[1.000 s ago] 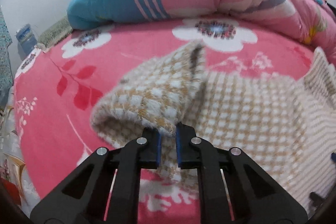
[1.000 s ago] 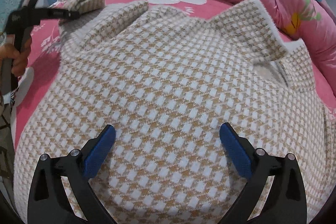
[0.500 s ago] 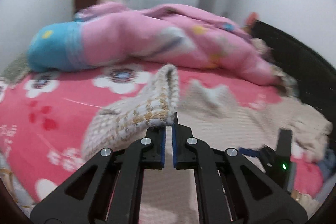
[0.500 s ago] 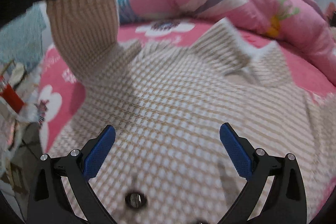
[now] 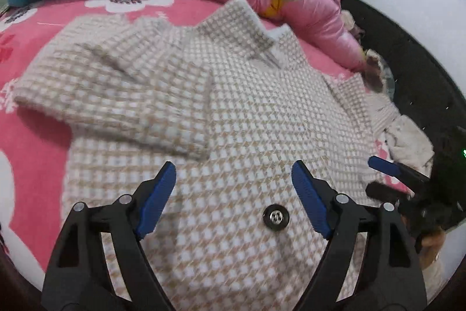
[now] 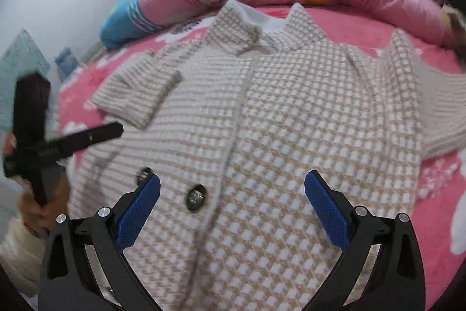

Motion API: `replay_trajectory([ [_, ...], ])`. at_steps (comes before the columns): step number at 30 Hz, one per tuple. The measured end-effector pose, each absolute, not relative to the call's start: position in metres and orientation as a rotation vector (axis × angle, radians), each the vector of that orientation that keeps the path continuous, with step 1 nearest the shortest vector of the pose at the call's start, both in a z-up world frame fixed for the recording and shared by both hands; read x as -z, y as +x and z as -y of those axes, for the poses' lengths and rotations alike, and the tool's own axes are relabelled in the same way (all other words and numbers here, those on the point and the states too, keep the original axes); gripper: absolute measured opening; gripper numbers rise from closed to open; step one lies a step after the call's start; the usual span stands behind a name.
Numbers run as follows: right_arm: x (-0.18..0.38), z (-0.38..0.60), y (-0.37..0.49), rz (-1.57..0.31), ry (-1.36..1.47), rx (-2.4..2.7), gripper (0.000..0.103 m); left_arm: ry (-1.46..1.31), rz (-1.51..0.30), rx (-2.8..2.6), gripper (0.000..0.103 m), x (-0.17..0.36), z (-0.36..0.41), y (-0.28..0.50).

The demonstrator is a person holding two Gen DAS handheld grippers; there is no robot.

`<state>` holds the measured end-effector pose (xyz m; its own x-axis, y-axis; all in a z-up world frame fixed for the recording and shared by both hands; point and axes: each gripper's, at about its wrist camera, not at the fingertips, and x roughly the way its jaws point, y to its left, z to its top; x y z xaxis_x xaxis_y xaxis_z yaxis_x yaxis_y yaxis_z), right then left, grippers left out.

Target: Fold large clothes

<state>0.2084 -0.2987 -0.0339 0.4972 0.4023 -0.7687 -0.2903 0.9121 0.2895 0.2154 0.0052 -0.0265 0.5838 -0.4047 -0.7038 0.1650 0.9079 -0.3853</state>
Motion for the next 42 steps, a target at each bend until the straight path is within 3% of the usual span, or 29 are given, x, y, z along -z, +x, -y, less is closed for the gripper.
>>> replay_trajectory([
  [5, 0.016, 0.276, 0.228, -0.940, 0.247, -0.588, 0.097, -0.262, -0.811, 0.234, 0.094, 0.013, -0.042, 0.194],
  [11, 0.026, 0.217, 0.268, -1.025, 0.406, -0.798, 0.095, -0.232, -0.915, 0.080, 0.094, 0.050, -0.072, 0.205],
  [21, 0.099, 0.165, 0.346, -1.300, 0.553, -0.737, 0.066, -0.177, -0.983, 0.084, 0.095, 0.073, -0.073, 0.220],
  [26, 0.105, 0.143, 0.356, -1.310, 0.473, -0.716, 0.058, -0.147, -0.972, 0.089, 0.095, 0.074, -0.071, 0.217],
  [28, 0.105, 0.132, 0.358, -1.308, 0.414, -0.702, 0.049, -0.165, -0.955, 0.096, 0.095, 0.073, -0.074, 0.215],
  [32, 0.101, 0.112, 0.359, -1.280, 0.287, -0.676, 0.030, -0.207, -0.909, 0.088, 0.095, 0.065, -0.081, 0.208],
  [34, 0.096, 0.104, 0.360, -1.249, 0.247, -0.669, 0.009, -0.220, -0.901, 0.048, 0.095, 0.064, -0.088, 0.206],
  [42, -0.022, 0.136, 0.337, -0.883, 0.233, -0.674, 0.008, -0.192, -0.949, -0.035, 0.095, 0.067, -0.081, 0.215],
])
